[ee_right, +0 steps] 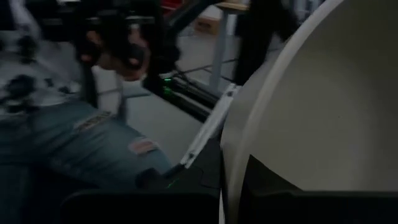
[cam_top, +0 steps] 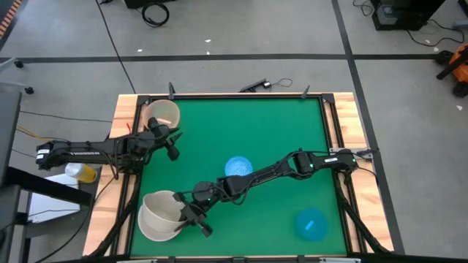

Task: Nest bowls inside each other
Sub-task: Stack the gray bowl on top of the white bowl, then stack the orange bowl on top of the gray bowl

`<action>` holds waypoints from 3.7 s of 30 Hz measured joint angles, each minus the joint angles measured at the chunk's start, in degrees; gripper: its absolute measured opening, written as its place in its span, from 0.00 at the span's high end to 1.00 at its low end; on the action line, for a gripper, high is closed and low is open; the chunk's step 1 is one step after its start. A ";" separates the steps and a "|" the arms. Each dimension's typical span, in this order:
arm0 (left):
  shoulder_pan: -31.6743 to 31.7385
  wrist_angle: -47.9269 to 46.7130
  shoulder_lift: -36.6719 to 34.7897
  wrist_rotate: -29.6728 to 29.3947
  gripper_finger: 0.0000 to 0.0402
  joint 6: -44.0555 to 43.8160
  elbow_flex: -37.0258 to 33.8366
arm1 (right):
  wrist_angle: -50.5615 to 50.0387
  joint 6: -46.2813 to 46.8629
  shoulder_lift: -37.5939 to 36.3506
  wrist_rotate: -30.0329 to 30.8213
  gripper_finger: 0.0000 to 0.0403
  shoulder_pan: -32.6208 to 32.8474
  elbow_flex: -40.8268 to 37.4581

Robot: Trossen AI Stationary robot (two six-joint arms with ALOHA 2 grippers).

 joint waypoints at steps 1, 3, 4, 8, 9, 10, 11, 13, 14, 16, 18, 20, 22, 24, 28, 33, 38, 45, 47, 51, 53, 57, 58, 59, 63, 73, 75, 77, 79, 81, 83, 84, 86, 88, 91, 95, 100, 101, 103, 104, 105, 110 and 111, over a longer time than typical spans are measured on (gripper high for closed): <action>0.00 0.74 0.00 0.00 0.73 0.00 0.00 | -0.35 0.00 0.00 -1.43 0.97 0.01 0.00; 0.00 1.78 0.00 0.04 0.73 0.04 0.00 | -1.09 0.00 0.00 -4.96 0.97 0.00 0.00; 0.00 2.06 0.00 0.58 0.73 0.05 0.00 | -1.52 0.02 0.00 -6.35 0.97 -0.05 0.00; -0.13 2.18 0.00 4.55 0.74 0.86 0.00 | -2.65 -0.07 0.00 -7.57 0.97 -0.43 0.00; -0.13 2.26 0.00 5.00 0.74 0.88 0.00 | -2.66 -0.20 0.00 -7.55 0.97 -0.52 0.00; -0.11 2.32 0.00 4.98 0.74 1.00 0.00 | -2.67 -0.59 0.00 -7.54 0.97 -0.59 0.00; -0.11 2.35 0.00 4.97 0.74 1.13 0.00 | -2.73 -1.31 0.00 -7.53 0.97 -0.62 -0.01; -0.11 2.38 0.00 4.97 0.74 1.55 0.00 | -2.80 -2.84 0.00 -7.50 0.97 -0.67 -0.02; -0.11 2.27 0.00 4.98 0.74 1.69 0.00 | -2.68 -3.18 0.00 -7.43 0.97 -0.69 -0.02; -0.13 1.02 -0.02 5.40 0.74 2.31 0.00 | -1.65 -4.19 0.00 -7.37 0.97 -0.67 -0.07; -0.13 -0.38 0.00 5.57 0.74 3.08 -0.01 | -0.82 -6.11 0.00 -7.37 0.97 -0.66 -0.07; -0.03 -0.52 -0.02 5.57 0.74 3.15 -0.02 | -0.02 -7.28 0.00 -6.93 0.97 -0.74 -0.07; 0.04 -0.40 0.00 5.57 0.74 3.13 -0.02 | 1.23 -6.93 0.41 -4.01 0.97 -0.74 -0.07; 0.04 -0.25 -0.01 5.64 0.74 2.74 -0.02 | 2.65 -5.39 0.71 -2.46 0.97 -0.89 -0.11; 0.04 -0.29 0.00 5.81 0.74 2.71 -0.02 | 3.28 -3.30 2.26 -2.03 0.97 -1.02 -0.24; 0.04 -0.25 -0.02 5.79 0.74 2.52 -0.02 | 3.48 3.43 2.00 1.94 0.89 -1.21 -0.25; 0.04 -0.22 -0.02 5.79 0.74 2.49 0.00 | 0.42 6.06 1.90 2.57 0.71 -2.05 -0.24; 0.04 -0.24 -0.02 5.77 0.74 2.49 -0.01 | -1.02 5.31 1.90 3.74 0.52 -1.99 -0.24; 0.04 -0.32 0.00 5.79 0.74 2.34 0.00 | -1.37 4.70 1.77 3.81 0.51 -1.91 -0.24; 0.04 -2.32 -0.02 5.77 0.74 1.26 -0.01 | -3.43 3.79 0.54 9.11 0.52 -1.64 -0.24; 0.04 -4.19 -0.02 5.75 0.74 0.20 -0.02 | -6.34 2.72 -0.99 16.98 0.54 -1.34 -0.24; 0.44 -8.00 -0.02 5.31 0.74 -4.23 -0.02 | -13.55 3.32 -4.63 38.45 0.55 -0.60 -0.22; 0.85 -8.72 -0.02 5.17 0.74 -5.64 -0.02 | -15.78 3.79 -5.54 42.89 0.56 -0.60 -0.22; 1.39 -9.42 0.00 5.05 0.74 -6.85 -0.02 | -17.52 4.54 -6.27 46.48 0.56 -0.62 -0.22; 5.50 -11.93 0.72 4.95 0.74 -10.86 0.00 | -25.33 6.94 -9.34 53.29 0.56 -1.70 -0.22; 15.06 -12.51 7.52 10.33 0.74 -12.27 2.99 | -42.51 14.78 -14.56 53.33 0.56 -7.34 -0.22; 14.82 -12.64 8.26 11.64 0.74 -11.45 4.91 | -42.81 14.86 -14.71 53.37 0.56 -9.01 -0.22; 14.14 -13.40 8.38 12.56 0.74 -10.01 7.02 | -42.07 15.40 -14.67 53.27 0.56 -11.23 -0.22; 13.64 -14.21 8.33 11.56 0.74 -8.90 8.99 | -41.76 17.31 -14.51 52.32 0.56 -13.75 -0.22; 13.77 -15.51 8.38 7.36 0.74 -8.36 9.86 | -41.68 20.24 -14.47 51.29 0.56 -16.09 -0.98; 14.50 -16.09 9.16 4.46 0.74 -8.17 9.85 | -40.54 23.74 -14.44 51.12 0.56 -18.19 -2.53; 15.04 -16.09 9.78 4.35 0.74 -8.21 9.74 | -40.15 25.67 -14.31 50.93 0.56 -19.18 -2.97; 15.86 -16.42 11.64 4.54 0.74 -8.32 9.66 | -38.79 29.95 -14.19 50.31 0.56 -21.18 -3.80; 16.58 -16.05 14.34 4.81 0.74 -8.24 9.66 | -37.12 34.76 -14.23 48.62 0.56 -22.88 -5.00; 18.08 -16.01 19.12 4.87 0.74 -7.83 9.66 | -38.05 38.90 -14.23 44.45 0.56 -24.93 -5.80; 20.80 -15.05 25.88 4.89 0.74 -6.16 9.57 | -37.73 39.46 -14.23 41.98 0.56 -25.60 -6.99; 24.47 -12.89 31.24 4.87 0.75 -3.73 9.57 | -37.32 37.84 -14.23 42.55 0.56 -24.78 -8.11; 25.02 -12.44 32.07 4.87 0.76 -2.92 9.57 | -37.41 37.64 -14.23 42.57 0.56 -24.70 -8.30; 25.86 -12.28 33.33 4.90 0.81 -1.21 9.57 | -37.53 37.25 -14.23 42.57 0.56 -24.63 -8.54; 26.10 -11.99 33.89 4.98 0.85 -0.24 9.57 | -37.52 37.24 -14.23 42.59 0.57 -24.63 -8.57; 26.22 -11.88 34.37 5.01 0.90 0.48 9.57 | -37.43 37.16 -14.23 42.60 0.57 -24.65 -8.57; 24.46 -10.84 34.98 4.83 0.98 6.89 9.55 | -37.32 37.09 -14.23 44.35 0.61 -24.98 -8.57; 23.15 -10.24 34.80 4.90 0.99 7.84 9.55 | -37.26 37.11 -14.23 45.21 0.62 -25.19 -8.57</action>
